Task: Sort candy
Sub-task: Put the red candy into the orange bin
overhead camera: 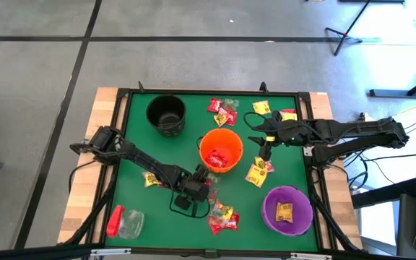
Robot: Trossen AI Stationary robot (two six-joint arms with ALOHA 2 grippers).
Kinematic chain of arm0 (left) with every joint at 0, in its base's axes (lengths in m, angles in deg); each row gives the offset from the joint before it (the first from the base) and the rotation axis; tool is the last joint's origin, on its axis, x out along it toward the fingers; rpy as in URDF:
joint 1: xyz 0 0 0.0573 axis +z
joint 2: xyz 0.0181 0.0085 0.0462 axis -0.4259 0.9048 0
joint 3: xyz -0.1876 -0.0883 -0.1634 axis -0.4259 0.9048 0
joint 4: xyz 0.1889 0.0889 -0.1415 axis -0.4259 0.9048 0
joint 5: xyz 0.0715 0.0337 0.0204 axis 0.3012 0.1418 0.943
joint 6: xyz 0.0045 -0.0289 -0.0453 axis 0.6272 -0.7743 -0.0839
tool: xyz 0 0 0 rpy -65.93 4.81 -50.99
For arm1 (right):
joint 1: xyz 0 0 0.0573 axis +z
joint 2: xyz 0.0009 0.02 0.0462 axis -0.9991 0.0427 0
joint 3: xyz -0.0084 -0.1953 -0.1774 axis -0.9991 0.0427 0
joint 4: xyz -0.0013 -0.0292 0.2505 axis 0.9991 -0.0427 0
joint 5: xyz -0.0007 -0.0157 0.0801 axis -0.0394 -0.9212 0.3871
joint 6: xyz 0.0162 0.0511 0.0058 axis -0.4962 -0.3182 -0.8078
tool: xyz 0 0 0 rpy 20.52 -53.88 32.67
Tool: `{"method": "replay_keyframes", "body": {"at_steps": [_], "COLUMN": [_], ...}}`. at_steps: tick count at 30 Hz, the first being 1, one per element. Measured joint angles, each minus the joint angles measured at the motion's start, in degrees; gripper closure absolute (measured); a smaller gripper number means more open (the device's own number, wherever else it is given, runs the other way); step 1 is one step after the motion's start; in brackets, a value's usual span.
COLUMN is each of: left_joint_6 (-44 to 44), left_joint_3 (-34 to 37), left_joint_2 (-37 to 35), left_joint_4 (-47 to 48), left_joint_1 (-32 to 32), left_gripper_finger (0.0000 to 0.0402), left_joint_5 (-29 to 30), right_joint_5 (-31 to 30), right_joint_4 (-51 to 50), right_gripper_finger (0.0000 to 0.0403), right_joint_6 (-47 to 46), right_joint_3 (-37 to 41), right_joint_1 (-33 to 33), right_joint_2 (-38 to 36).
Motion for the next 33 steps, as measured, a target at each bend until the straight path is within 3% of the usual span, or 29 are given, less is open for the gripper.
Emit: {"method": "replay_keyframes", "body": {"at_steps": [7,9,14,22,28,33], "left_joint_6": [-1.95,-3.13,-5.9,-3.81,4.41,9.43], "left_joint_3": [-2.37,-4.11,-11.84,-29.4,-36.41,-36.18], "left_joint_2": [-0.02,-0.02,0.04,0.02,-0.02,-0.04], "left_joint_4": [2.55,4.11,13.44,31.88,34.96,32.42], "left_joint_1": [-0.44,-0.73,-1.07,-1.53,1.48,9.2], "left_gripper_finger": [0.0373,0.0392,0.0391,0.0396,0.0396,0.0386], "left_joint_5": [0.06,-0.23,-0.09,5.92,9.32,9.35], "right_joint_5": [-0.02,-0.02,0.18,0.5,0.59,0.61], "right_joint_4": [0.02,0.02,0.02,0.01,-0.01,0.16], "right_gripper_finger": [0.0226,0.0226,0.0226,0.0226,0.0226,0.0226], "right_joint_6": [0.18,0.17,0.11,0.06,-0.03,-1.3], "right_joint_3": [0.0,0.0,0.0,0.0,0.0,0.0], "right_joint_1": [0.0,0.0,0.0,0.0,0.0,0.0], "right_joint_2": [0.0,0.0,0.0,0.0,0.0,0.0]}}
